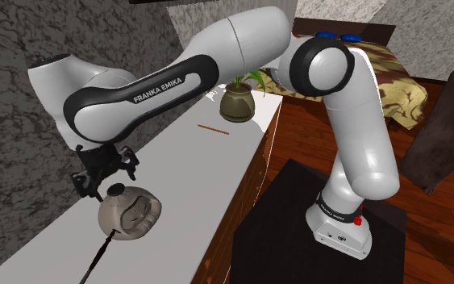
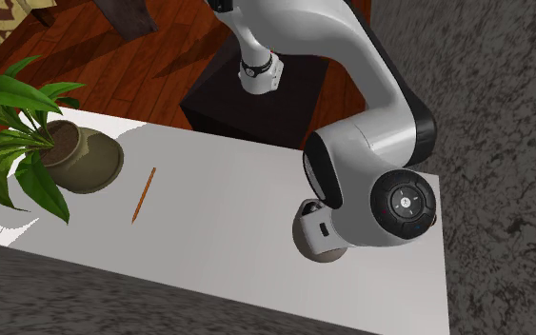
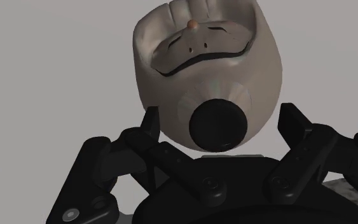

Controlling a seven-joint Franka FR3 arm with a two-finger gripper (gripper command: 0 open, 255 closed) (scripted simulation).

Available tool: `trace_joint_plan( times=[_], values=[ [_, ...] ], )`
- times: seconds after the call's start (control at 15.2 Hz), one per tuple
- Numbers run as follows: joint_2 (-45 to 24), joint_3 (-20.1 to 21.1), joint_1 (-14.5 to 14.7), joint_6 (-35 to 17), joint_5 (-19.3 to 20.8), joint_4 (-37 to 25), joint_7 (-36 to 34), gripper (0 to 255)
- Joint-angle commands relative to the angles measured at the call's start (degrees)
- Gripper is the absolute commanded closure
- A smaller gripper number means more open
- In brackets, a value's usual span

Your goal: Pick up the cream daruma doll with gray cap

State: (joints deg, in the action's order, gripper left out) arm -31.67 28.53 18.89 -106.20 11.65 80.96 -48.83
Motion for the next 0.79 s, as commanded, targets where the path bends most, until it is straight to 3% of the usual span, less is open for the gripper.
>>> trace_joint_plan(
  times=[0.0,0.33,0.4,0.73],
  values=[
    [-0.6,-0.2,0.1,-1.3,0.3,0.7,-0.2,0],
    [-1.1,-0.3,0.1,-2.9,0.6,1.9,-0.3,0],
    [-1.2,-0.3,0.1,-2.9,0.6,1.8,-0.3,255],
    [-1.2,-0.3,0.1,-2.9,0.6,1.8,-0.3,255]
  ],
)
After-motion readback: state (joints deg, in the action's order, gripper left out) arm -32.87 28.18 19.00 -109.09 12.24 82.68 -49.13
